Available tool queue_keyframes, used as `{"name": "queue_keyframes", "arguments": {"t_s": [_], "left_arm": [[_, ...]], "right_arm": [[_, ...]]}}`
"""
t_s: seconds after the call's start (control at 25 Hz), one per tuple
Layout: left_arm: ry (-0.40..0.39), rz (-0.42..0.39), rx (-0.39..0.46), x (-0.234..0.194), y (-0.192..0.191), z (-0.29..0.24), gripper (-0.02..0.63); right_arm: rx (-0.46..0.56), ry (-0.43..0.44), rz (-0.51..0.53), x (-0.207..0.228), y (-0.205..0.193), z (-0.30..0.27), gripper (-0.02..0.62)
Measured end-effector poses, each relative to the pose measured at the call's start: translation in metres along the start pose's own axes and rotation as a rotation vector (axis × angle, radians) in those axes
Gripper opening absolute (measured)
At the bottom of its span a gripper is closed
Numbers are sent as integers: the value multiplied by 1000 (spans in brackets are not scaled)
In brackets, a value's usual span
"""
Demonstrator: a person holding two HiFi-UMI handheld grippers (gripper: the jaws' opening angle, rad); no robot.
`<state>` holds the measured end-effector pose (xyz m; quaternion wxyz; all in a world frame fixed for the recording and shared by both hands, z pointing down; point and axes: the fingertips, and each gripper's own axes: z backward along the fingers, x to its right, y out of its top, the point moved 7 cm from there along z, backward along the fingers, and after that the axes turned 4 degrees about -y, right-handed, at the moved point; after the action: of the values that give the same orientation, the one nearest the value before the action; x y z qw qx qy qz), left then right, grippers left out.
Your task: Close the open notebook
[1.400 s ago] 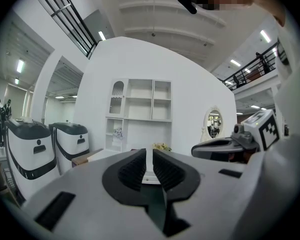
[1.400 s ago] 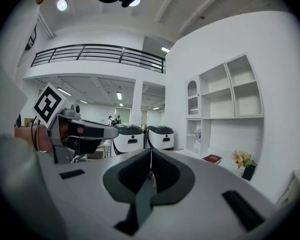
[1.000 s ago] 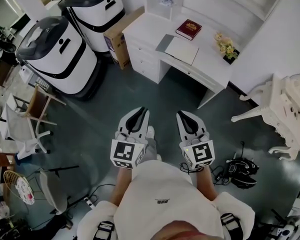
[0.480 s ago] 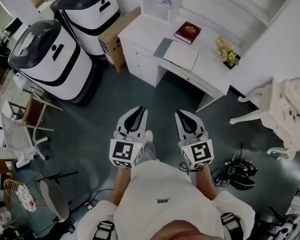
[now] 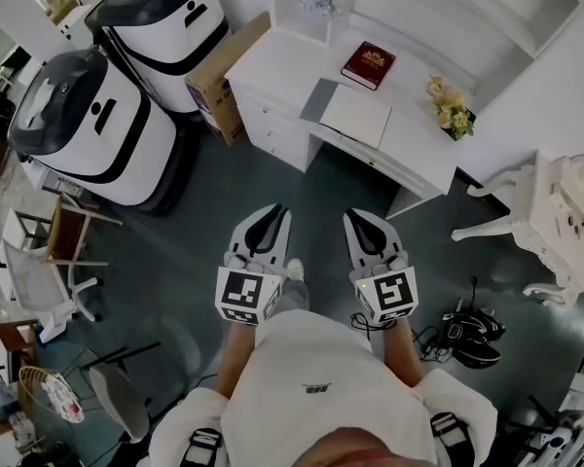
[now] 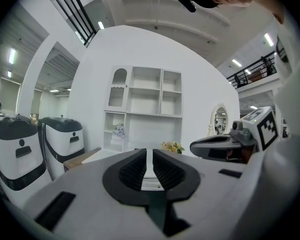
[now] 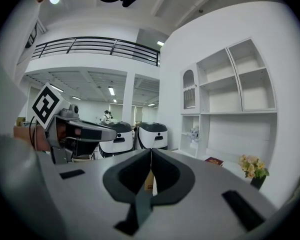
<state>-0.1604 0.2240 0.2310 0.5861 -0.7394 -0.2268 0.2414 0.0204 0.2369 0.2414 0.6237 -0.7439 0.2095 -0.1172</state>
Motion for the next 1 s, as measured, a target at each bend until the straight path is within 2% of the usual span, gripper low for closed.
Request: {"name": "queue_keyframes", "arguments": {"t_s": [0.6,1.0], "left_arm": [[-52,14,-15,-85,9,-67,0],[-77,16,-18,-117,10,-92,0]], "right_arm": [[-33,-49,5,22,9,-97,-3],[-56,-75,-3,29,8,-132,-3]]}}
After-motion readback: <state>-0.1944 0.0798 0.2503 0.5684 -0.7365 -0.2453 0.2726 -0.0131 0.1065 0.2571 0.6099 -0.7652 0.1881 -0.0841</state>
